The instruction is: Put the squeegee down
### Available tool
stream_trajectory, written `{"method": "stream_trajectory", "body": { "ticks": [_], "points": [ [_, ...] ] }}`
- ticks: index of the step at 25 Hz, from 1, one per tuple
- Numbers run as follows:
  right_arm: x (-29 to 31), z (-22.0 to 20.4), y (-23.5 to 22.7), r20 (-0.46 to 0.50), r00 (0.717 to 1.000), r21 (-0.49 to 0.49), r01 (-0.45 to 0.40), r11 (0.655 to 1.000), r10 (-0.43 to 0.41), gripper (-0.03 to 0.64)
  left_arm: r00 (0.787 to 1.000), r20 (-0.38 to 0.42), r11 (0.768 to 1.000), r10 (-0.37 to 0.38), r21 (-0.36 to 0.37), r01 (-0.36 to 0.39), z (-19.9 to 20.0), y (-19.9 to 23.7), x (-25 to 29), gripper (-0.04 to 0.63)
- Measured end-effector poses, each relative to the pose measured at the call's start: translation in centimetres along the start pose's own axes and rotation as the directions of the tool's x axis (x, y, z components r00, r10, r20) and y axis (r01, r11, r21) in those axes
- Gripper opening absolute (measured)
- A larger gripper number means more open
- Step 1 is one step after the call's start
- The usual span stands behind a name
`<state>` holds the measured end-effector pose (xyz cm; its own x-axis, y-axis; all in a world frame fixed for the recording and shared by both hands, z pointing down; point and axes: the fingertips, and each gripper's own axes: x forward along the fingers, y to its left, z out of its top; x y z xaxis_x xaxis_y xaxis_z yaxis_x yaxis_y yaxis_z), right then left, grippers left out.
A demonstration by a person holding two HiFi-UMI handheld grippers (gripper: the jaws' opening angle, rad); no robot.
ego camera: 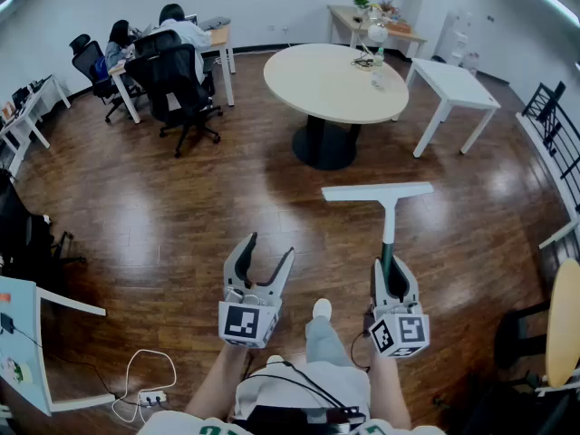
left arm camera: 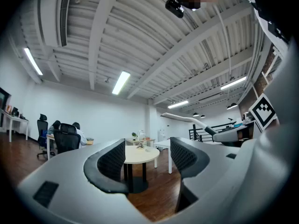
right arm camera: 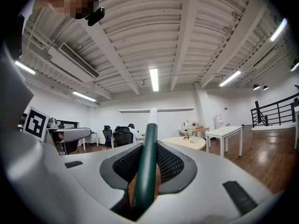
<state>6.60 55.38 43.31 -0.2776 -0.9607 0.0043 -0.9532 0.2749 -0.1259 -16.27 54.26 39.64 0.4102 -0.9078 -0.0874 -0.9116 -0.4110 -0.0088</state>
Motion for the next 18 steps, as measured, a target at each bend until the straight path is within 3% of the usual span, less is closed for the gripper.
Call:
{"method": "stream_trajectory", "body": {
  "ticks": [10,13,18],
  "points": [
    [13.5,2.6,-13.4,0.034,0.998,0.015,-0.055,0.998,0.054,0.115,0.999,0.026,0.997,0.046,0.064,-0.048,-0.8,-0.8,18.2,0.295],
    [16.9,3.1,-15.7,0.029,0.996,0.008,-0.081,0.997,0.080,0.115,0.998,0.041,0.997,0.050,0.064,-0.053,-0.4,-1.0,22.9,0.295],
    [19.9,1.8,-17.9,-0.022,0.995,0.031,-0.097,0.995,0.098,0.115,1.000,-0.008,0.998,0.020,0.051,-0.019,-2.2,-2.2,28.7,0.295]
  ]
}}
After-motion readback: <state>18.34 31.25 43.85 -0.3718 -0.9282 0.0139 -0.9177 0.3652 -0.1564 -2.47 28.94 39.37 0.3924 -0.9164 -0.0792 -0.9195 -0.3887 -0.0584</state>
